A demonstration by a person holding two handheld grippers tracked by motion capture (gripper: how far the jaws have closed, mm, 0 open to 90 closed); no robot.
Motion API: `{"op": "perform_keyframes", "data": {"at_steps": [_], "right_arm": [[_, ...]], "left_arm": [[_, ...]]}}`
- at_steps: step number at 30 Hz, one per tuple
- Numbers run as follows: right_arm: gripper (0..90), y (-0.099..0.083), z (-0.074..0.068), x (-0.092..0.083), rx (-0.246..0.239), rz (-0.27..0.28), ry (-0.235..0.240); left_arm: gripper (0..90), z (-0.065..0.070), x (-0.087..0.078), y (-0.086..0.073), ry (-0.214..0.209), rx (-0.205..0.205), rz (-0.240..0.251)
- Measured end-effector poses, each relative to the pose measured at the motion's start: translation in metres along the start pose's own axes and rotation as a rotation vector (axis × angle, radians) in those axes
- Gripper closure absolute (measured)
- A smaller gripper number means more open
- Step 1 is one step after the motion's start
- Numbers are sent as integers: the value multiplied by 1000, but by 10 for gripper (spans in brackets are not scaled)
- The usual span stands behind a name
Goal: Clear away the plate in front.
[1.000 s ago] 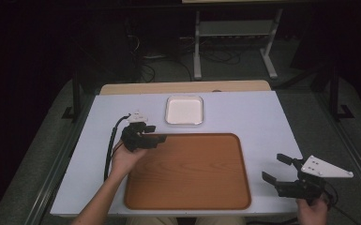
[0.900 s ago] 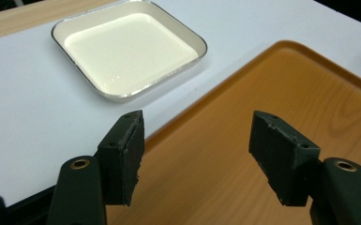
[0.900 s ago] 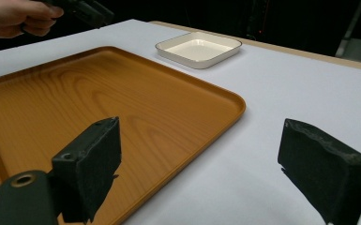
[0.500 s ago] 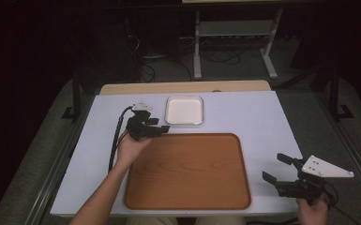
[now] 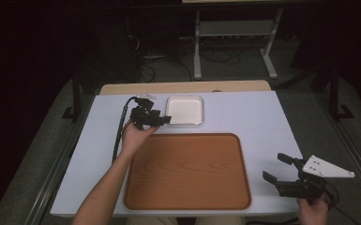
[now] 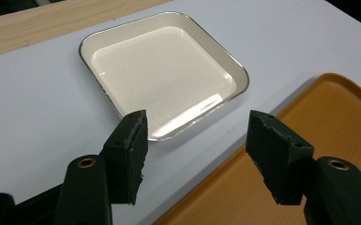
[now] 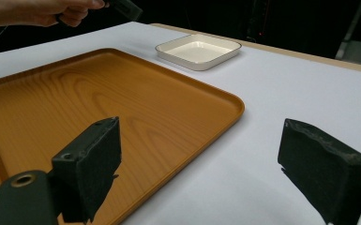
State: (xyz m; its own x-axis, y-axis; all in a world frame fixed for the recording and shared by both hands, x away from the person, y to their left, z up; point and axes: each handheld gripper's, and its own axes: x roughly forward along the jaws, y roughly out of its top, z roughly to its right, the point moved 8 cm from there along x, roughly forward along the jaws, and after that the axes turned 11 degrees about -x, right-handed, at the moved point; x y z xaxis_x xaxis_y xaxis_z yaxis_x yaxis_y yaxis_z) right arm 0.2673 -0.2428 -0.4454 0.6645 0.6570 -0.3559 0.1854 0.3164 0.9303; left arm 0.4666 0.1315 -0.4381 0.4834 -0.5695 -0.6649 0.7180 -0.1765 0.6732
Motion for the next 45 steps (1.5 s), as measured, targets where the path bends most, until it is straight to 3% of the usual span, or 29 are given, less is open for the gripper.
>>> {"op": "perform_keyframes", "data": {"at_steps": [14, 19, 20, 26, 32, 40, 45], "right_arm": [[126, 0, 0, -1, 5, 4, 0], [126, 0, 0, -1, 6, 4, 2], [126, 0, 0, -1, 3, 5, 2], [126, 0, 0, -1, 2, 6, 4], [126, 0, 0, -1, 0, 7, 7], [126, 0, 0, 0, 0, 5, 8], [126, 0, 0, 0, -1, 5, 9]], "left_arm": [[407, -22, 28, 19, 38, -91, -21], [425, -32, 37, 18, 58, -116, -31], [433, -37, 42, 17, 61, -144, -33], [467, -46, 55, 8, 109, -147, -68], [545, -50, 69, 2, 119, -170, -77], [643, -56, 74, 2, 124, -221, -73], [677, -56, 75, 1, 128, -230, -84]]}}
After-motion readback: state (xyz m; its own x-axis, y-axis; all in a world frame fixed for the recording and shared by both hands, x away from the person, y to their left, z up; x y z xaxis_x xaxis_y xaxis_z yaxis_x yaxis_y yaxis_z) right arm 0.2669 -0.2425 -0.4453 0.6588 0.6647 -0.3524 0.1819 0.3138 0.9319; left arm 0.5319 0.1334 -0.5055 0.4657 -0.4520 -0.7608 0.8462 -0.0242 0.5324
